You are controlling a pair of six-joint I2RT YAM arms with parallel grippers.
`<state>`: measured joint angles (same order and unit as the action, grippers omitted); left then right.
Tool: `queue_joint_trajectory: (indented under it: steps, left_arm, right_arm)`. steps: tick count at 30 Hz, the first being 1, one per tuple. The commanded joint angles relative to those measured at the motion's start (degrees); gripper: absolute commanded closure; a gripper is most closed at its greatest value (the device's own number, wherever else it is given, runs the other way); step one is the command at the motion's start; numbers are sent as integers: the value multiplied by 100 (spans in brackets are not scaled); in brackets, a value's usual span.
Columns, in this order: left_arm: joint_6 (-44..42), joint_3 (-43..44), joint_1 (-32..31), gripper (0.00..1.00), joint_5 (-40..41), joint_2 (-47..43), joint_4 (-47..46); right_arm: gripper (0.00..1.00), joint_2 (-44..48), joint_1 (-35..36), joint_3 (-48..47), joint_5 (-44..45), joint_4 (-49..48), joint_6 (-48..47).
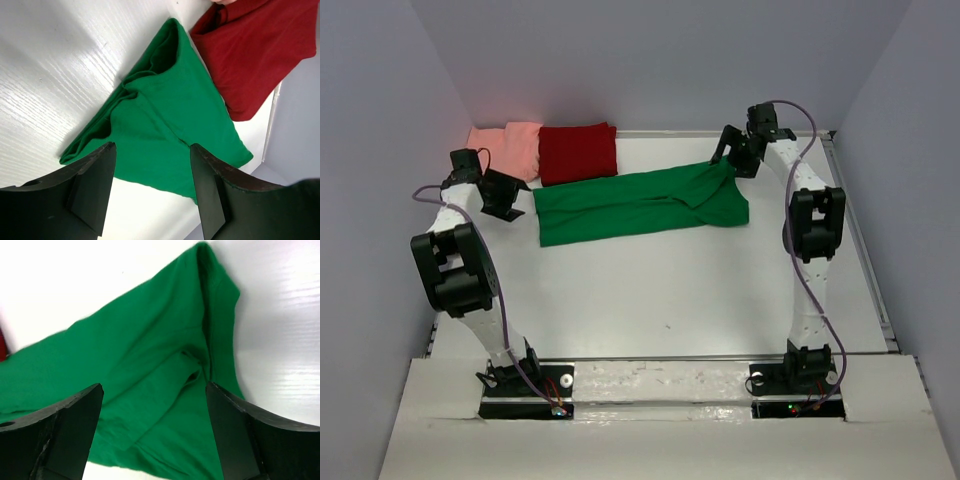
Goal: Fold and stack the t-shirts
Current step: Fold the tshirt
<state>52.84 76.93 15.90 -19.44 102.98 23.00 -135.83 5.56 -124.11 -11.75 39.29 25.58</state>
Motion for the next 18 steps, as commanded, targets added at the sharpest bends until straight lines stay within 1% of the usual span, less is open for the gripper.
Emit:
queue_joint_trajectory:
  steps: [1, 4, 5, 6, 7, 8, 9, 10, 11, 12, 13, 14, 15, 17, 18]
  left_arm:
    - [-160, 103, -183, 30, -235, -454, 107]
    - [-230, 261, -464, 32, -183, -437, 283]
    - [-239, 349, -709, 37, -131, -445, 310]
    - [-230, 367, -842, 39, -121, -437, 301]
    - [-222, 411, -1139, 46, -139, -419, 266]
    - [-221, 446, -1142, 53, -156, -402, 249]
    - [-213, 464, -1420, 62, -183, -314, 205]
    - [-204, 516, -1545, 85, -270, -244, 178]
    - [-186, 525, -1851, 97, -297, -139, 126]
    - [-160, 525, -1967, 100, -314, -103, 91]
    - [-142, 517, -2081, 100, -323, -76, 29]
    - [-125, 516, -2204, 100, -306, -50, -41]
    - [-107, 516, -2423, 100, -288, -15, -155]
    - [-107, 604, -2635, 100, -227, 46, -191]
    - [-125, 639, -2810, 100, -227, 151, -208]
  right_arm:
    - [12, 672, -46, 256, -634, -537, 253]
    - [15, 847, -46, 633, -1223, -475, 491]
    - [17, 917, -46, 773, -1294, -492, 544]
    - [17, 1127, -46, 1123, -1338, -544, 666]
    - [17, 1259, -46, 1335, -1417, -771, 719]
    - [17, 1391, -46, 1537, -1470, -878, 781]
    - [18, 1506, -46, 1705, -1558, -966, 903]
    - [21, 1698, -46, 1985, -1611, -1063, 974]
    - [24, 1787, -46, 2092, -1672, -1081, 1053]
    - [27, 1866, -46, 2189, -1699, -1099, 1080]
    - [39, 2032, -46, 2433, -1717, -1168, 1133]
    - [48, 2121, -46, 2558, -1725, -1221, 1168]
    - [59, 2200, -46, 2681, -1778, -1283, 1194]
    - [91, 2385, -46, 2944, -1778, -1345, 1212]
    - [100, 2421, -46, 3007, -1787, -1353, 1230]
